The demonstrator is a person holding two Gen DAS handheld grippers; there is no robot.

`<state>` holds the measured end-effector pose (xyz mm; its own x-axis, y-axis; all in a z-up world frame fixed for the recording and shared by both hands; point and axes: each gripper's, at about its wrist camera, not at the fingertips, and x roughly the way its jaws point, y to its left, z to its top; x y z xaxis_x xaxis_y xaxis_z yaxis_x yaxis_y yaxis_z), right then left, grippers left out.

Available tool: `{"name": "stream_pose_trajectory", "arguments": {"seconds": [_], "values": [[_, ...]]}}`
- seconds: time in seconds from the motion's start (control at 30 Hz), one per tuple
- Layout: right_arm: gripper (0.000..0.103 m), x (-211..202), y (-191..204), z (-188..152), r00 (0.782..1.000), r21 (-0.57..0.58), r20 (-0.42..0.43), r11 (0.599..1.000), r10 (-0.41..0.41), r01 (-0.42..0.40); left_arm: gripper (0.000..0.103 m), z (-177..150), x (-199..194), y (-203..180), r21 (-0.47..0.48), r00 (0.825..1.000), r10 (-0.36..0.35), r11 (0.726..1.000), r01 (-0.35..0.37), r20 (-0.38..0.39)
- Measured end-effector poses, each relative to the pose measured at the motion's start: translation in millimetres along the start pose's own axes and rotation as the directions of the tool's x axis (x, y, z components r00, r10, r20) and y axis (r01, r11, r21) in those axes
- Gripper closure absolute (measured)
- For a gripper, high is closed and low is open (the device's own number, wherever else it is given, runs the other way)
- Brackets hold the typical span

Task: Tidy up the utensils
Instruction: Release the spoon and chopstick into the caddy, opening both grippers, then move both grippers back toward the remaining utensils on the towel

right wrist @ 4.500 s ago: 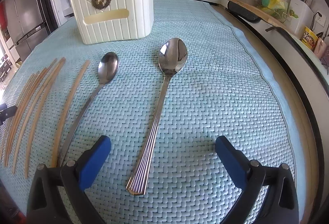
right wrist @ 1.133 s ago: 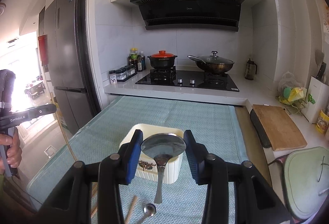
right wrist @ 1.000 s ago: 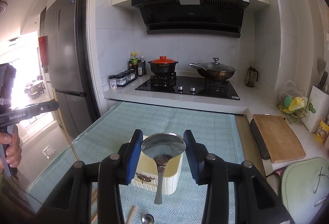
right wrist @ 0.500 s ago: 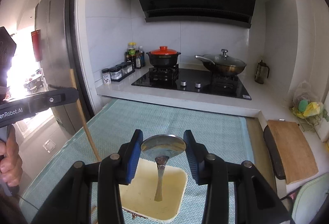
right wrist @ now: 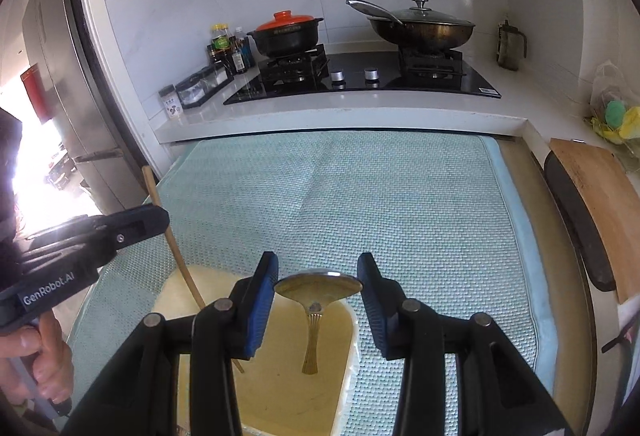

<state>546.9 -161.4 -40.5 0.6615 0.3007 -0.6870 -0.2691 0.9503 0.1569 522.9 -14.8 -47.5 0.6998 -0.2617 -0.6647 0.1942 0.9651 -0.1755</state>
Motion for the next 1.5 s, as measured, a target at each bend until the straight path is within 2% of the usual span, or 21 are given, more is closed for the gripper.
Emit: {"name": "stream_pose_trajectory", "arguments": {"seconds": [0.03,0.07,0.1,0.17,0.33,0.4,0.47,0.67,0.9,0.97,1.03,1.13,1.23,1.37,1.5], "values": [[0.061,1.0,-1.1,1.1,1.0,0.009,-0.003,1.0,-0.002,0.002,0.096,-0.6,2.7,1.7,-0.011,1.0,0.003,1.0,-0.003,-0.014],[0.06,1.2,-2.4,1.5,1.0,0.02,-0.005,1.0,-0.005,0.005,0.086,-1.6,4.3,2.1,-0.022,1.0,0.0,1.0,0.0,-0.029],[0.058,1.0,-3.7,3.0,1.0,0.032,-0.006,0.999,-0.004,0.004,0.068,-2.8,4.3,3.2,-0.032,0.999,-0.002,1.0,0.0,-0.04],[0.052,-4.5,-5.5,4.6,1.0,0.052,-0.001,0.999,-0.004,0.004,0.047,-6.3,-3.9,6.6,-0.037,1.0,0.005,0.999,-0.006,-0.03],[0.052,-48.7,-1.4,4.1,0.997,0.012,0.074,0.999,-0.036,0.035,0.038,-23.5,-54.6,20.5,-0.003,0.999,0.05,0.999,-0.05,0.007],[0.051,-74.6,2.8,-6.0,0.992,-0.017,0.111,0.998,-0.052,0.054,0.023,-34.8,-84.6,31.8,-0.002,0.997,0.075,0.997,-0.075,0.036],[0.047,-99.6,7.8,-21.9,0.988,-0.05,0.139,0.996,-0.07,0.078,0.016,-51.3,-118.3,42.4,0.017,0.994,0.083,0.996,-0.084,0.066],[0.045,-167.2,21.5,-100.0,0.974,-0.156,0.2,0.978,-0.106,0.139,0.011,-126.0,-196.1,62.6,0.063,0.983,0.162,0.984,-0.167,0.083],[0.045,-208.7,33.7,-209.6,0.956,-0.197,0.226,0.952,-0.187,0.233,0.006,-226.1,-249.1,58.3,0.019,0.97,0.207,0.977,-0.211,0.124],[0.045,-216.3,35.3,-237.6,0.954,-0.157,0.227,0.959,-0.198,0.236,0.005,-243.8,-254.3,52.6,0.005,0.961,0.236,0.971,-0.239,0.143],[0.045,-220.2,36.4,-264.1,0.952,-0.119,0.225,0.964,-0.205,0.236,0.005,-260.7,-257.3,48.2,-0.03,0.96,0.234,0.972,-0.232,0.155],[0.045,-217.4,44.5,-292.9,0.946,-0.099,0.222,0.96,-0.237,0.264,0.004,-282.9,-256.9,44.6,-0.111,0.969,0.183,0.98,-0.166,0.166],[0.045,-214.9,47.4,-313.9,0.95,-0.097,0.197,0.96,-0.241,0.264,0.004,-302.0,-246.4,43.8,-0.172,0.975,0.152,0.977,-0.124,0.161],[0.045,-216.6,42.6,-329.3,0.952,-0.078,0.177,0.96,-0.251,0.268,0.004,-324.5,-230.2,39.2,-0.152,0.969,0.215,0.969,-0.196,0.122],[0.045,-219.3,41.4,-344.5,0.951,-0.059,0.163,0.959,-0.264,0.277,0.004,-344.9,-223.3,44.2,-0.148,0.965,0.241,0.963,-0.225,0.103]]}}
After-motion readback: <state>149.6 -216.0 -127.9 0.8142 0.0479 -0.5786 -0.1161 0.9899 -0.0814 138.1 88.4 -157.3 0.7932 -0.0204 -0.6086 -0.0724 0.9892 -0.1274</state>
